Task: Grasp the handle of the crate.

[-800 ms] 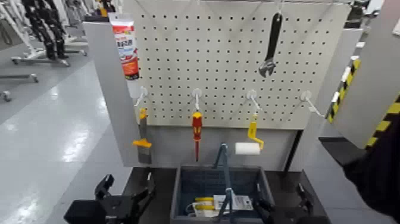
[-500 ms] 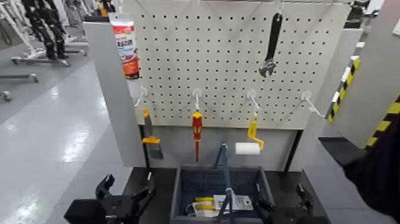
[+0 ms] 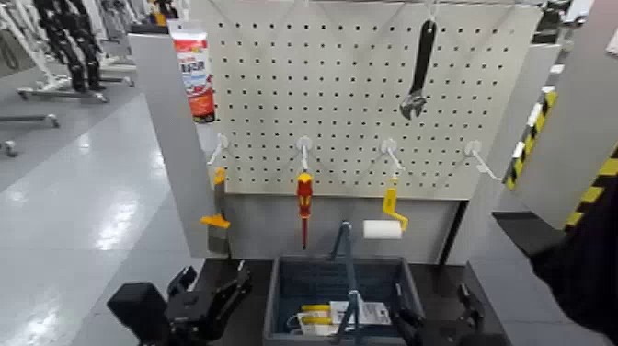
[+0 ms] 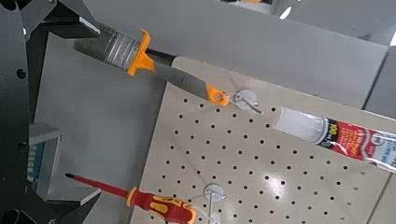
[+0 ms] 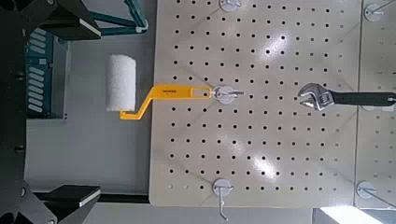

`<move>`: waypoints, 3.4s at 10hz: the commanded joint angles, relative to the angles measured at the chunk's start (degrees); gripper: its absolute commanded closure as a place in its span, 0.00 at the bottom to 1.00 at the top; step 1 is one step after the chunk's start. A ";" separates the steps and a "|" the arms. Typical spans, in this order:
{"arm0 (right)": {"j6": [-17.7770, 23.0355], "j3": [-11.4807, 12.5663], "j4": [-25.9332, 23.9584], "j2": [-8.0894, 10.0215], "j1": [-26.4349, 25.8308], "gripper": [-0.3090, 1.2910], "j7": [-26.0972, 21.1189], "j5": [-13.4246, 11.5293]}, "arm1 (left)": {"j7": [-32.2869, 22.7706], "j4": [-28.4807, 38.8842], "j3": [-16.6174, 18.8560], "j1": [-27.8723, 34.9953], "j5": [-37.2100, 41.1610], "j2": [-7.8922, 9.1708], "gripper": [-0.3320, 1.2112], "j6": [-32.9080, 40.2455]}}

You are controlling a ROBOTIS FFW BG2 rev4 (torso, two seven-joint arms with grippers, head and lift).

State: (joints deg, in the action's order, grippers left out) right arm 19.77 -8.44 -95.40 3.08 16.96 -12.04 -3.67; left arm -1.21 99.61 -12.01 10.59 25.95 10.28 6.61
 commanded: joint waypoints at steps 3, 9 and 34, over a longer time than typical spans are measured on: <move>-0.08 -0.26 0.12 0.00 -0.17 0.28 0.00 0.07 | 8.77 -0.55 1.29 -8.74 18.17 -0.35 0.29 -20.06; -0.08 -0.79 0.39 -0.09 -0.53 0.28 0.00 0.25 | 10.35 -8.29 -2.14 -19.02 44.36 1.67 0.29 -36.23; 1.85 -2.11 2.23 0.44 -2.02 0.28 0.00 1.56 | 28.02 -46.08 -20.95 -42.93 71.96 -0.26 0.96 -54.33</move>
State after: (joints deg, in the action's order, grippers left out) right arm 21.60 -10.54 -93.16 3.49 14.94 -12.04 -2.11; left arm 26.80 53.53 -33.01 -32.54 97.86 10.11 -47.80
